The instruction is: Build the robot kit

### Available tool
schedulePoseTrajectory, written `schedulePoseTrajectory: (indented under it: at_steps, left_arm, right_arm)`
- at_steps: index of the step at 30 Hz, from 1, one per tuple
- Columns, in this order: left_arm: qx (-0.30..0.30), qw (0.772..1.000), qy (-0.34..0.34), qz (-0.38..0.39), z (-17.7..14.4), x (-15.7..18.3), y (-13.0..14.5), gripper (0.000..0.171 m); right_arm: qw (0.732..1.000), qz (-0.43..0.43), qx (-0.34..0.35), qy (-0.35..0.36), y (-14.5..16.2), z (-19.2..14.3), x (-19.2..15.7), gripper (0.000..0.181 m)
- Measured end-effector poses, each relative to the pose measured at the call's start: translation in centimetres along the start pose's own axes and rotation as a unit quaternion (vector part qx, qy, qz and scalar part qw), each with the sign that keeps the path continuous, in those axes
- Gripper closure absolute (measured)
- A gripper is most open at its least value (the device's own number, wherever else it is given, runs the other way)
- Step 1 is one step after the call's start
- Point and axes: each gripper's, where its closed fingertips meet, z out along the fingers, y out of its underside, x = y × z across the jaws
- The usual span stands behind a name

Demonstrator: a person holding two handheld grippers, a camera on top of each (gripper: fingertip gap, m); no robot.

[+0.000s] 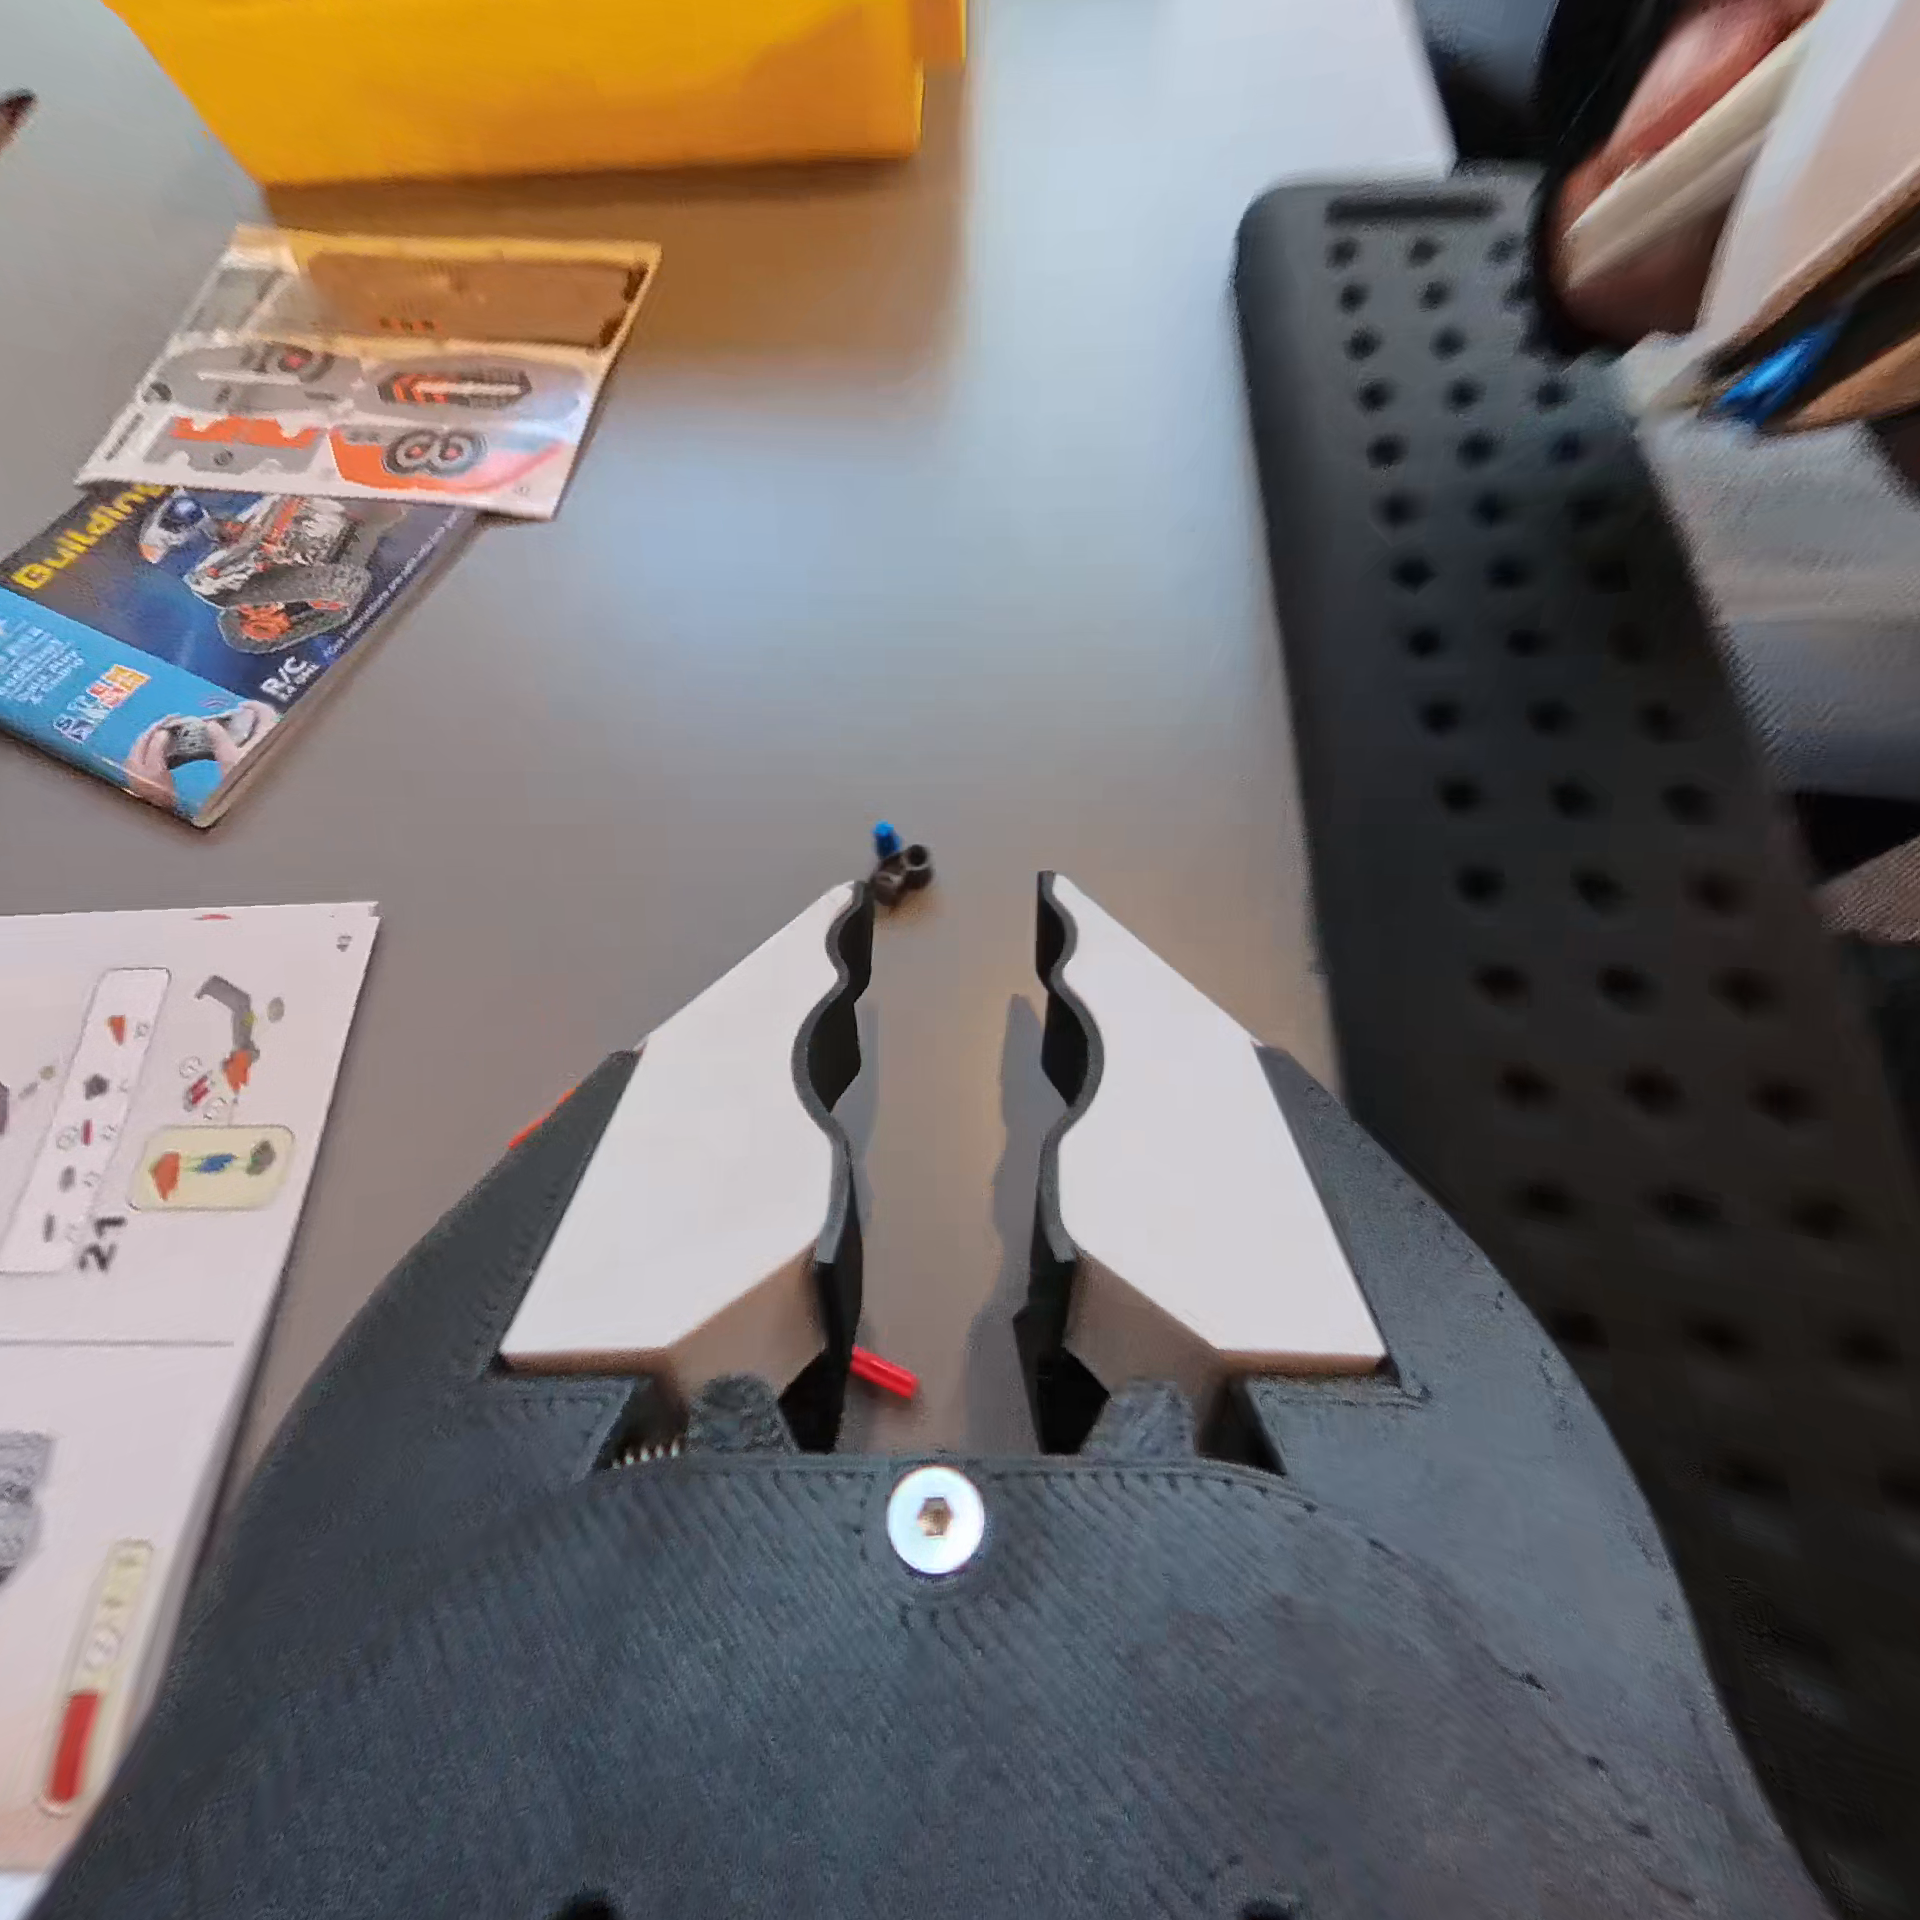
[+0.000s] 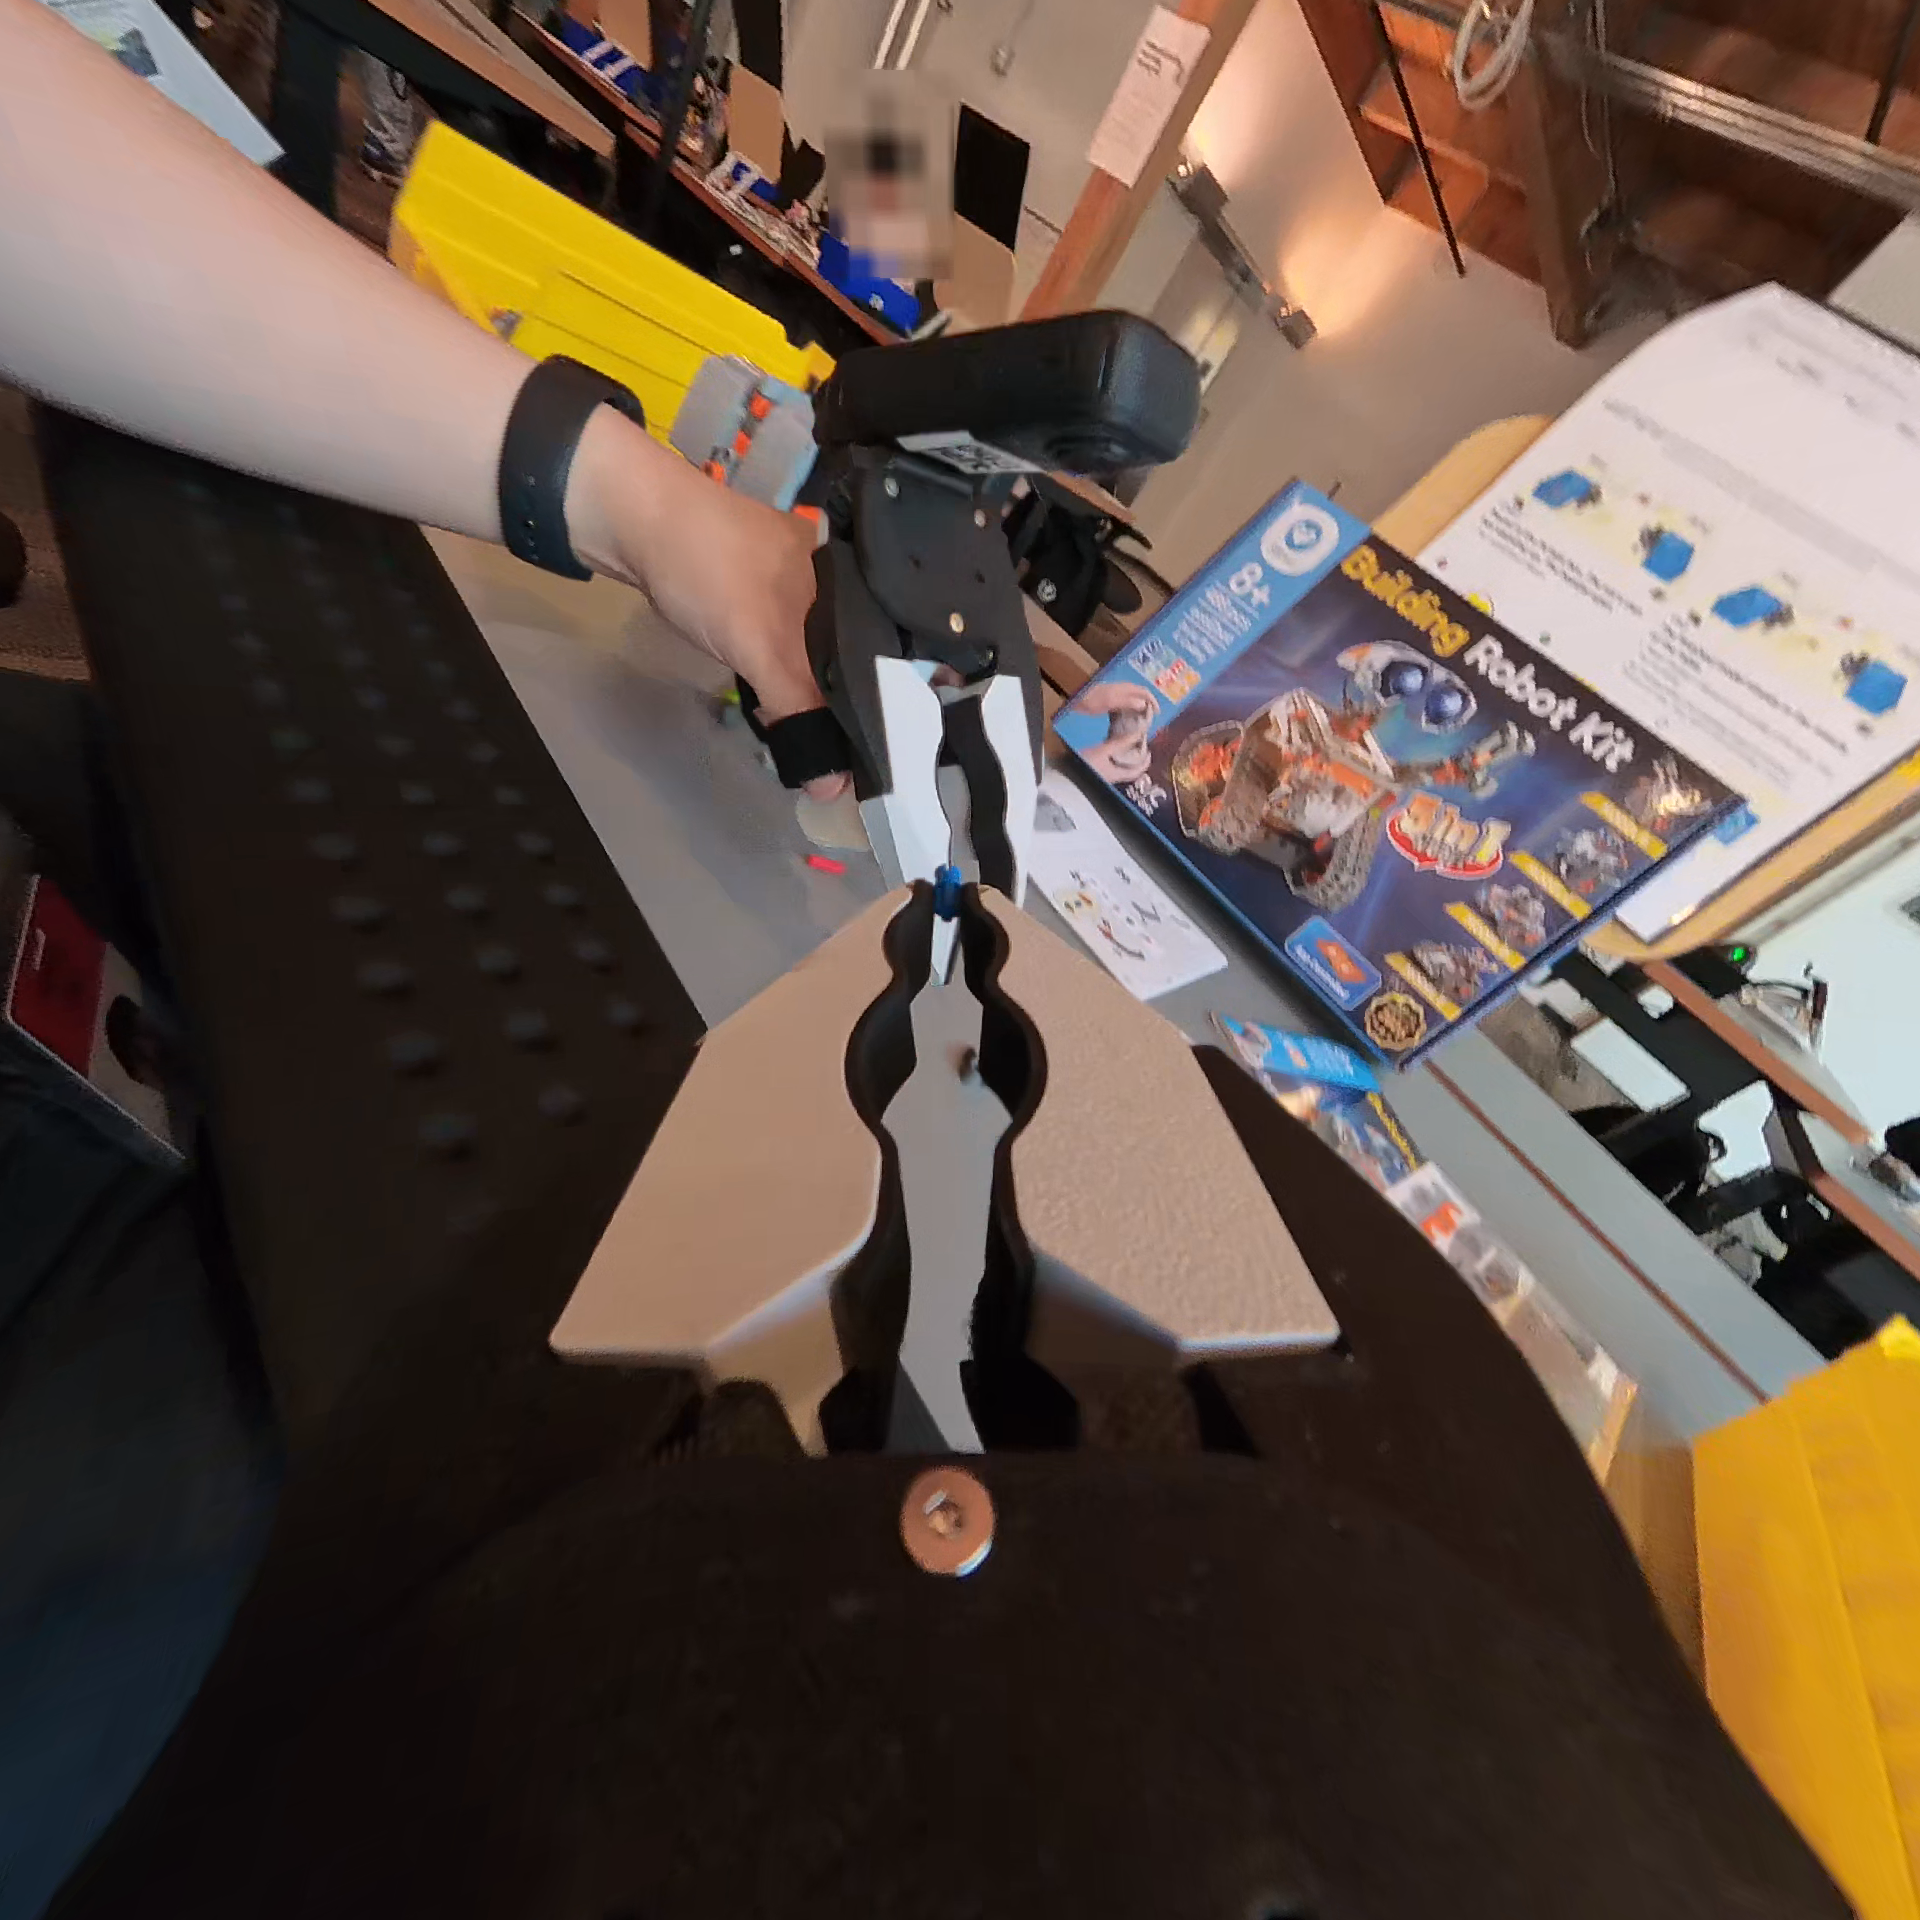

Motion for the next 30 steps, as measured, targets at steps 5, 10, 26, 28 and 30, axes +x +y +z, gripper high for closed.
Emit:
schedulePoseTrajectory:
  at_steps: [5, 10, 26, 28, 30]
  left_arm:
    - [-0.056, 0.997, 0.010, 0.045, 3.1, -1.2, 1.4, 0.148]
    - [-0.061, 0.994, 0.023, 0.082, 4.0, -1.4, 1.7, 0.148]
    - [-0.026, 0.996, 0.054, 0.061, 4.0, -0.9, 1.8, 0.165]
    - [-0.031, 0.996, 0.055, 0.067, 3.9, -0.7, 1.9, 0.165]
    - [-0.032, 0.996, 0.058, 0.066, 3.8, -0.7, 2.0, 0.166]
  right_arm:
    - [1.000, 0.024, -0.013, 0.006, 1.8, -1.1, 0.8, 0.177]
    - [0.999, 0.026, -0.026, 0.003, 2.7, -1.6, 1.0, 0.177]
    - [0.998, 0.019, -0.059, -0.010, 3.4, -1.7, 0.0, 0.177]
    - [0.998, 0.019, -0.062, -0.012, 3.3, -1.5, -0.3, 0.177]
    - [0.998, 0.018, -0.067, -0.011, 3.4, -1.3, -0.4, 0.177]
